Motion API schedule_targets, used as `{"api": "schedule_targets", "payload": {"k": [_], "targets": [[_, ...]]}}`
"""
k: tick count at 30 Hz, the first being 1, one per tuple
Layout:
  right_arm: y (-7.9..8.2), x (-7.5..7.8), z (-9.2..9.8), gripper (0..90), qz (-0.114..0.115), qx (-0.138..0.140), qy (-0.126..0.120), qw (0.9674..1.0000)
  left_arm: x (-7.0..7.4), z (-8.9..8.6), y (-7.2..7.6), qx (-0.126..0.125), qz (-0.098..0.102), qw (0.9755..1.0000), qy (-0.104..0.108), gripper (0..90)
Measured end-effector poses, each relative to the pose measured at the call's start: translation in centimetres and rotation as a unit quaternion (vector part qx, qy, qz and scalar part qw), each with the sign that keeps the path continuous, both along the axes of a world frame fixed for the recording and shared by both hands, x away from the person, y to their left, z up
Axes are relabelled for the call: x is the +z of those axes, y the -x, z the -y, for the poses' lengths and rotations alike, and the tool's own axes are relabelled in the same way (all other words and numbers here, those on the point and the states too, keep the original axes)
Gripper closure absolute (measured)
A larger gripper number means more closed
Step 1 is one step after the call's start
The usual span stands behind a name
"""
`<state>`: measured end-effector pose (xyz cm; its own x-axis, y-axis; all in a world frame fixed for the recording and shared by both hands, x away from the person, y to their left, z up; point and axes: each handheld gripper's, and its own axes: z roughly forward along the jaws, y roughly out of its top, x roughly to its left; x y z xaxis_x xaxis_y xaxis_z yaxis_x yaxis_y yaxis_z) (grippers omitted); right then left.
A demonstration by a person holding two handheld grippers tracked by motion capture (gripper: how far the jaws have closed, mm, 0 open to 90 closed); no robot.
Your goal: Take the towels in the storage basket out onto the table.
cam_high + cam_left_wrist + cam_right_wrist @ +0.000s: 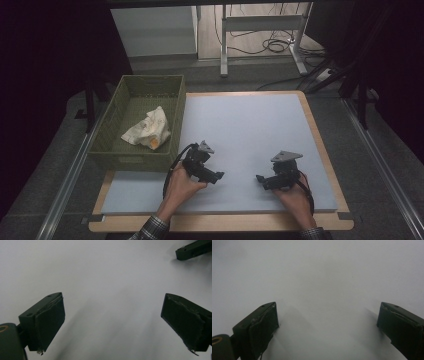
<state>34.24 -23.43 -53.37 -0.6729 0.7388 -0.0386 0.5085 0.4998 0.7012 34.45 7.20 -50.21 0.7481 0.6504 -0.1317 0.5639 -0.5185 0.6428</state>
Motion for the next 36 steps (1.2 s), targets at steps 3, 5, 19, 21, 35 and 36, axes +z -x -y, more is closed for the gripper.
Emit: {"api": "schedule_targets", "payload": {"k": [3,5,19,21,35,36], "targets": [[0.0,0.0,0.0,3.6,0.0,0.0,0.0,1.0,0.5,0.2,-0.3,-0.002,-0.001,1.0,0.002,5.7],[0.0,0.0,0.0,3.6,-0.001,-0.001,-0.001,1.0,1.2,0.4,-0.6,-0.002,0.002,1.0,0.006,5.9],[0.0,0.0,0.0,3.6,0.0,0.0,0.001,1.0,5.0,1.3,-2.5,-0.001,0.012,0.9999,-0.004,4.9],[0.0,0.0,0.0,3.5,0.0,0.001,0.001,1.0,5.5,1.2,-2.9,-0.003,0.011,0.9999,-0.007,4.9],[0.0,0.0,0.0,3.6,0.001,0.0,0.0,1.0,8.4,-2.3,-5.7,0.03,0.01,0.9991,-0.026,4.9],[0.0,0.0,0.0,3.6,0.0,0.0,0.0,1.0,8.6,-2.6,-5.9,0.034,0.009,0.9991,-0.024,5.0]]}}
